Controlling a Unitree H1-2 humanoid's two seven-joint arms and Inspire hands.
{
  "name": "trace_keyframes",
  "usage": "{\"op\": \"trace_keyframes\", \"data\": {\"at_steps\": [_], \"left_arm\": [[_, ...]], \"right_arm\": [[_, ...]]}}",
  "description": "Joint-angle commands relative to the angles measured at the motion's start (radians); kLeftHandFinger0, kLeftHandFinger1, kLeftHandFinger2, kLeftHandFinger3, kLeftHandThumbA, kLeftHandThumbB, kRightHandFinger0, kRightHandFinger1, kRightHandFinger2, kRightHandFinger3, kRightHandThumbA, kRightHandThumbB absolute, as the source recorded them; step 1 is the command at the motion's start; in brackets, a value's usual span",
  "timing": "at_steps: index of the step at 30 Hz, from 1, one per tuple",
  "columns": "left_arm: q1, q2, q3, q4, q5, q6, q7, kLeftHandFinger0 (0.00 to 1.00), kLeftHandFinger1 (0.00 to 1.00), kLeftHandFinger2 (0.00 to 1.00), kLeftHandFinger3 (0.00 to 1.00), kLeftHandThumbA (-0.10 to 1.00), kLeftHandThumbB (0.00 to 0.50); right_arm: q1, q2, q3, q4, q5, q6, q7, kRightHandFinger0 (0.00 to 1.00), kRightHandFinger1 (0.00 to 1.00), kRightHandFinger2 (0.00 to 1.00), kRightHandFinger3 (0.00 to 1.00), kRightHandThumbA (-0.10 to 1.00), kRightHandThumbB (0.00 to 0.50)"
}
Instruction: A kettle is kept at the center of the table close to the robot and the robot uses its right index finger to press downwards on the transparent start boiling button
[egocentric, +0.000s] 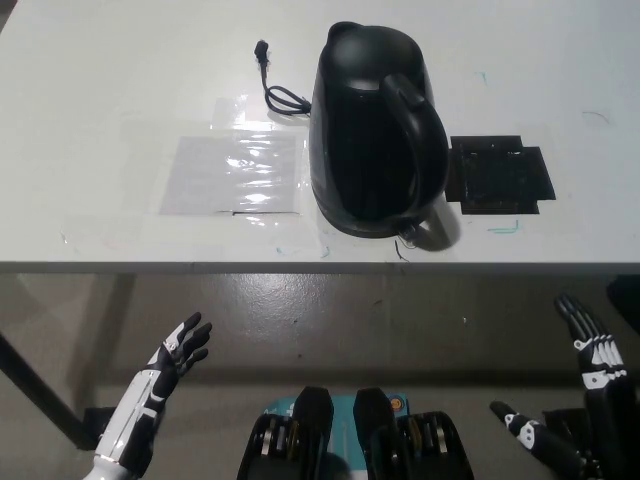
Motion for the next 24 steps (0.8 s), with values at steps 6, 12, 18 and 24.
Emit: {"op": "trace_keyframes", "data": {"at_steps": [6,12,18,24], "left_arm": [[-0.015,0.011,-0.001,-0.015,0.001,-0.031,-0.008,1.00,1.00,1.00,1.00,1.00,0.356],[-0.016,0.012,0.002,-0.015,0.002,-0.025,-0.006,1.00,1.00,1.00,1.00,1.00,0.375],[-0.015,0.013,0.004,-0.012,0.001,-0.031,-0.005,1.00,1.00,1.00,1.00,1.00,0.359],[-0.018,0.014,0.003,-0.003,-0.005,-0.033,-0.009,1.00,1.00,1.00,1.00,1.00,0.372]], "right_arm": [[-0.044,-0.031,0.037,0.058,0.161,-0.057,0.000,1.00,1.00,1.00,1.00,1.00,0.287],[-0.059,-0.028,0.055,0.094,0.213,-0.057,0.011,1.00,1.00,1.00,1.00,1.00,0.306],[-0.072,-0.014,0.062,0.127,0.263,-0.057,0.007,1.00,1.00,1.00,1.00,1.00,0.303],[-0.076,-0.009,0.059,0.146,0.283,-0.057,0.006,1.00,1.00,1.00,1.00,1.00,0.335]]}}
